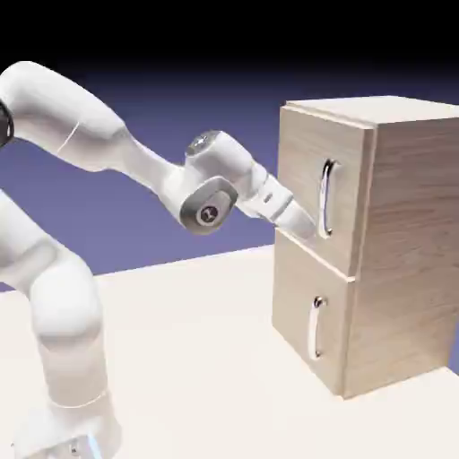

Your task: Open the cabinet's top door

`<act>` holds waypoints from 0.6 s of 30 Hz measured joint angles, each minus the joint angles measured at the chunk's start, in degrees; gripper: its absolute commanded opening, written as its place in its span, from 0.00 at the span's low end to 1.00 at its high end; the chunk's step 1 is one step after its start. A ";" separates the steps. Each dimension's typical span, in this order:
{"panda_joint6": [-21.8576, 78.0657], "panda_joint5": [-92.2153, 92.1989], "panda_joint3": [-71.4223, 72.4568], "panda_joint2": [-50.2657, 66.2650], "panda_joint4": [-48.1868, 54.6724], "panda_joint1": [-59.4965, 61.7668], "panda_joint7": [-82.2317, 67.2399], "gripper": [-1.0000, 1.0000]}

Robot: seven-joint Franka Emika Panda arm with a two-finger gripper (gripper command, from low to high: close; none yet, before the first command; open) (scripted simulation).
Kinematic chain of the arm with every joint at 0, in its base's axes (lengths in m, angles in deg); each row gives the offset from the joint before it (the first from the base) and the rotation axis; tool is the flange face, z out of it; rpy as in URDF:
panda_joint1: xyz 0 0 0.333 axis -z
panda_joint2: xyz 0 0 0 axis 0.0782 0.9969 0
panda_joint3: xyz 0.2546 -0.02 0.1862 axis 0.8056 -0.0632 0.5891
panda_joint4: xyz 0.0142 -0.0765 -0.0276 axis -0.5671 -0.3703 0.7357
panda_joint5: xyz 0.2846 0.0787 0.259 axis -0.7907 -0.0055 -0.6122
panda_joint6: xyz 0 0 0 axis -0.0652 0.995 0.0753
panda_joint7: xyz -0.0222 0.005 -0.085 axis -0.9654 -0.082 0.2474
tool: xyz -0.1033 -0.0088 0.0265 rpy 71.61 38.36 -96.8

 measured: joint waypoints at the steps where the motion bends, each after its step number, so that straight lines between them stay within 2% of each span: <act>1: 0.27 2.49 -0.86 -0.49 0.10 -0.71 1.80 0.50; 18: 4.90 44.85 -15.48 -8.73 1.82 -12.72 32.43 0.50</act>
